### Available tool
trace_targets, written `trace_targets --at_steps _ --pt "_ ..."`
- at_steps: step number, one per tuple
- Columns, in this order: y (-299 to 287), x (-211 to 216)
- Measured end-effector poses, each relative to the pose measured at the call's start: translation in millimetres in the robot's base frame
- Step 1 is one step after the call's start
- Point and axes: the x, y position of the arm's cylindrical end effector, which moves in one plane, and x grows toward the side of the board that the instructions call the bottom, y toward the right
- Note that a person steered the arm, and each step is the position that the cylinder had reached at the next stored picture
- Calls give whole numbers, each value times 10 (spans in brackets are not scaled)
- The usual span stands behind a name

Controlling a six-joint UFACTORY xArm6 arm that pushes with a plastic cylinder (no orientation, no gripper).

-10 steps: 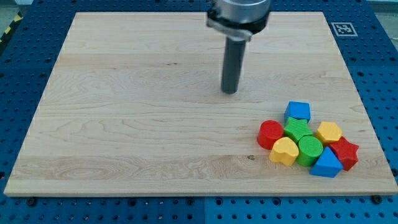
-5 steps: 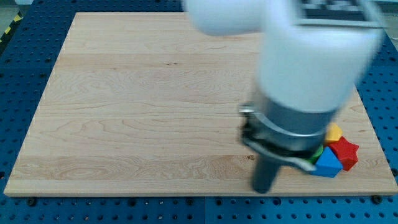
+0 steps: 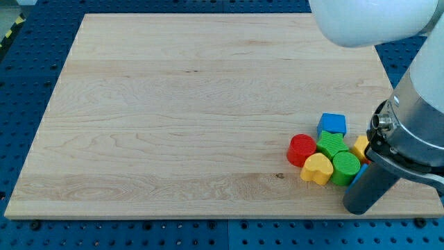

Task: Separate the green blocks and blue cube from the group of blocks

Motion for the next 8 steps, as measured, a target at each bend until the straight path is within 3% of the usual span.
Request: trace_targets --at_steps 8 --pt "-377 -821"
